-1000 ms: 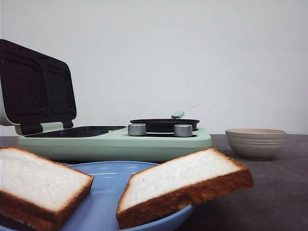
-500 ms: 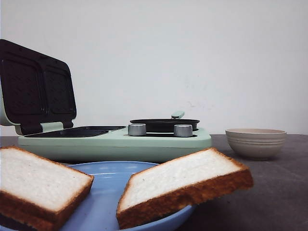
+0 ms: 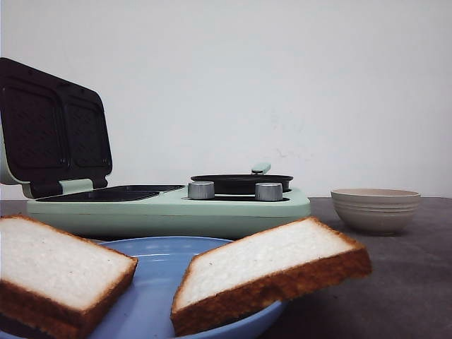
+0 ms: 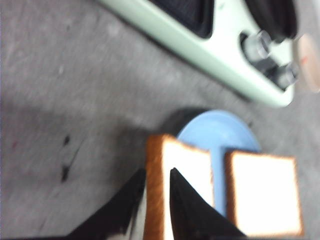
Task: Make breakfast with bread and shrimp
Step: 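Lower the left gripper onto the bread slice nearest it on the blue plate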
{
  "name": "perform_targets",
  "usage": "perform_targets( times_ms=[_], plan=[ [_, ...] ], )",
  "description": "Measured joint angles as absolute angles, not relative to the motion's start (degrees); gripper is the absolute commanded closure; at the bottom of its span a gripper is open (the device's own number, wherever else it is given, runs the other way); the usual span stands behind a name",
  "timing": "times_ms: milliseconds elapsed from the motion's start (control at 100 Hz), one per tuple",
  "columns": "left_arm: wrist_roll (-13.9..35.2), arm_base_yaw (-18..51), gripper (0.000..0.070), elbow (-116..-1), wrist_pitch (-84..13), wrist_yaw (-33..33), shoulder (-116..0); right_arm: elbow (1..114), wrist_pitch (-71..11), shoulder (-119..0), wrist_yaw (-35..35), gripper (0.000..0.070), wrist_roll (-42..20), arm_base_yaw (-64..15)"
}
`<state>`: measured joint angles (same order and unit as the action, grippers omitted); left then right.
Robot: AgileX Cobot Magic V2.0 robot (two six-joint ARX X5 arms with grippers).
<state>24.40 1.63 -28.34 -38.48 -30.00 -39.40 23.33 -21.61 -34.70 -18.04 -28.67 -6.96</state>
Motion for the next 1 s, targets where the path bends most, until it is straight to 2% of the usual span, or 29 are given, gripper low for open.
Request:
perform_targets(
  times_ms=[100,220,260,500,660,750,1000],
  plan=[
    [21.50,1.63,0.0645,-30.04,-41.43,-30.02,-41.56,23.75,-21.56,-34.48,-18.04,0.0700,-28.42,-6.96],
    [19.99,1.63,0.0455,-30.50,-42.89,-30.61,-42.63,23.77,-21.91,-33.39,-18.04,0.0700,-28.34,-6.96],
    [19.79,1.63,0.0422,-30.50,-43.35,-31.55,-42.70,23.77,-22.04,-32.93,-18.04,0.0700,-28.34,-6.96],
    [18.98,1.80,0.0423,-30.50,-46.35,-37.65,-42.70,23.77,-22.04,-31.86,-18.04,0.0700,-28.32,-6.96],
    [18.98,3.40,0.0418,-30.50,-47.66,-37.74,-42.78,23.77,-22.04,-31.86,-18.04,0.0700,-28.32,-6.96],
    [18.98,4.29,0.0374,-30.50,-47.70,-37.12,-43.38,23.77,-22.06,-31.86,-18.41,0.0700,-28.32,-6.96],
    [18.98,6.70,0.0374,-30.52,-47.86,-35.27,-46.63,23.77,-22.11,-31.86,-19.55,0.0700,-28.32,-6.96]
  ],
)
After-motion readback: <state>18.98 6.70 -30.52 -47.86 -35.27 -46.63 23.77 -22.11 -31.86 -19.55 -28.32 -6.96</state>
